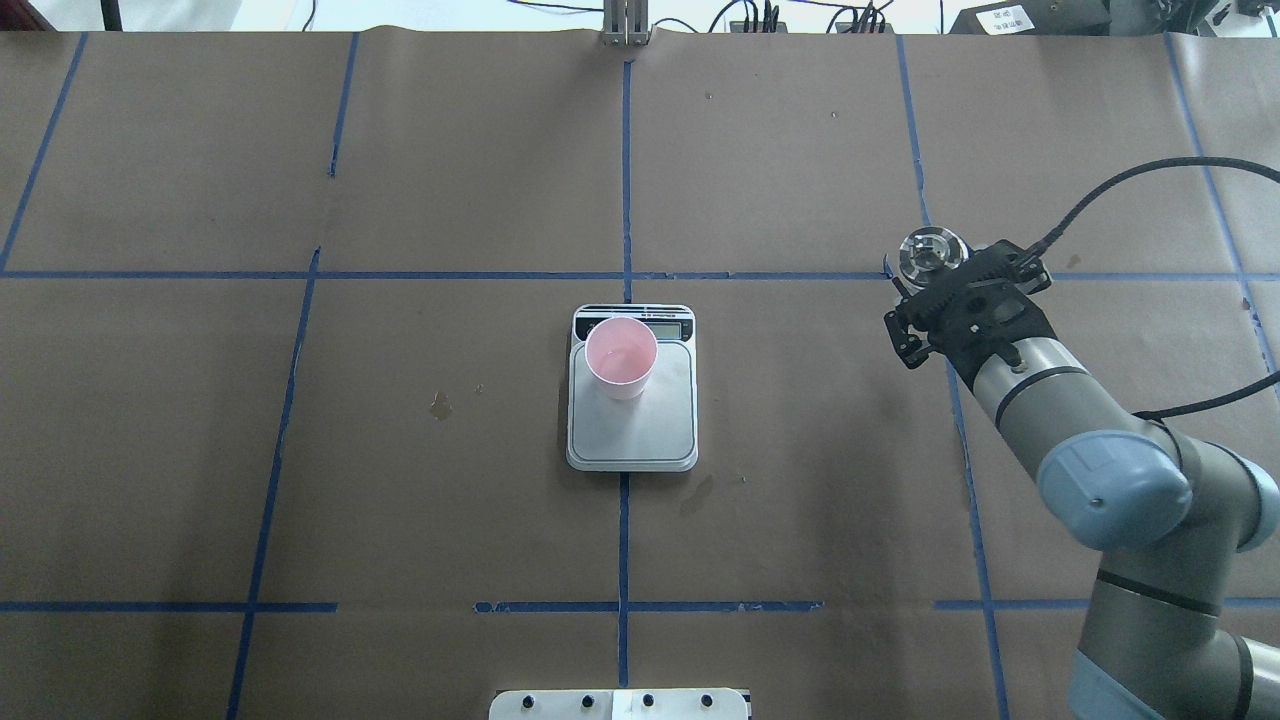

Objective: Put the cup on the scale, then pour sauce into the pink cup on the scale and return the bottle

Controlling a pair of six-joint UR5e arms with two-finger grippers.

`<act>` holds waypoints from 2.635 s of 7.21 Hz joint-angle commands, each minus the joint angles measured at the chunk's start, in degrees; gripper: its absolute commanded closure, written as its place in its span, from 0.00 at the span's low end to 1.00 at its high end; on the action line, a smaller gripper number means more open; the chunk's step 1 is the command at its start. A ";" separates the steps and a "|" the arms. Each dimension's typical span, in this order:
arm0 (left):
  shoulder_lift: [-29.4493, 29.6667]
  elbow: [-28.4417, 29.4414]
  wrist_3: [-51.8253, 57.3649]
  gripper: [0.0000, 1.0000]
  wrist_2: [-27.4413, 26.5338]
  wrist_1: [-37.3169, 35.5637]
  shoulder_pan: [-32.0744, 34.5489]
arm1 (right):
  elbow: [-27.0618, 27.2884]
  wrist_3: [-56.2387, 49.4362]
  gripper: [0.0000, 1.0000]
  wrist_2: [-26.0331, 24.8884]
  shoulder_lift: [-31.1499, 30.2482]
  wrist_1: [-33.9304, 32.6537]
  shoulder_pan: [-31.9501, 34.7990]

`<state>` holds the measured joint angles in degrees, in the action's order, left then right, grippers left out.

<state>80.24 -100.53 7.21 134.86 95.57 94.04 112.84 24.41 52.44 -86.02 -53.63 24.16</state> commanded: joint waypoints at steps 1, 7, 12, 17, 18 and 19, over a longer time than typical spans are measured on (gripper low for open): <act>0.00 -0.02 0.00 0.00 -0.03 -0.03 0.00 | -1.38 -6.45 1.00 -6.01 11.50 -16.16 -4.19; -0.09 -0.10 0.09 0.00 -0.03 -0.12 0.00 | -16.85 -20.52 1.00 -22.20 31.08 -44.98 -10.80; 0.00 -0.10 0.09 0.00 -0.03 0.05 0.00 | -15.64 -27.91 1.00 -25.72 30.56 -47.35 -9.92; 0.00 -0.10 0.09 0.00 -0.03 0.14 0.00 | -15.72 -31.35 1.00 -28.27 29.33 -47.44 -9.57; 0.00 -0.10 0.09 0.00 -0.03 0.14 0.00 | -15.72 -31.35 1.00 -28.27 29.15 -47.44 -9.57; 0.00 -0.10 0.09 0.00 -0.03 0.14 0.00 | -15.72 -31.35 1.00 -28.27 29.15 -47.44 -9.57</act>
<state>80.24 -100.63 7.29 134.82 95.71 94.04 97.12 -6.89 24.19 -56.79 -101.08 14.58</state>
